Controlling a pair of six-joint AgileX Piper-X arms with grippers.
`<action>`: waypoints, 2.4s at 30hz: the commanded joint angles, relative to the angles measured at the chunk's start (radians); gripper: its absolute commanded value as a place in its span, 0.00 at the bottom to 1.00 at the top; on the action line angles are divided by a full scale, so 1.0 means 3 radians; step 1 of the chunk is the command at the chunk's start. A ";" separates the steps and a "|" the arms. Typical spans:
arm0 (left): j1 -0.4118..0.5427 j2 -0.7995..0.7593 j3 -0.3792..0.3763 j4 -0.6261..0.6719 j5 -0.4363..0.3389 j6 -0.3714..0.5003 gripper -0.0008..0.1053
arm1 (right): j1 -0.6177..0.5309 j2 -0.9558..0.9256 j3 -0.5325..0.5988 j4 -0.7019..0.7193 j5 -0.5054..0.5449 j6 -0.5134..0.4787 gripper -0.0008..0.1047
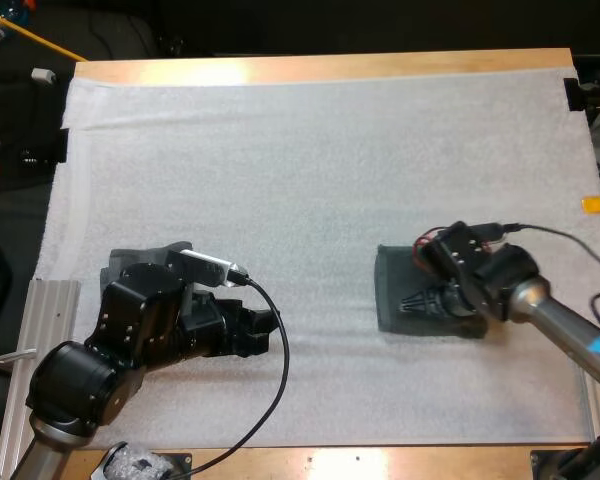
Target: Pick towel from pile, fold and stack
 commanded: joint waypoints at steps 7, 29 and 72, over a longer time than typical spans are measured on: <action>-0.0005 0.0003 -0.0029 -0.0005 0.0008 -0.0001 0.55 | 0.0003 0.0304 -0.0020 -0.0474 -0.0651 0.0484 0.01; -0.0005 0.0003 -0.0029 -0.0005 0.0023 0.0028 0.55 | 0.0435 0.0377 -0.0034 -0.0988 -0.0895 0.0618 0.72; -0.0005 0.0003 -0.0029 -0.0005 0.0023 0.0053 0.55 | 0.0506 -0.2554 -0.0027 0.0797 -0.0570 0.0682 0.68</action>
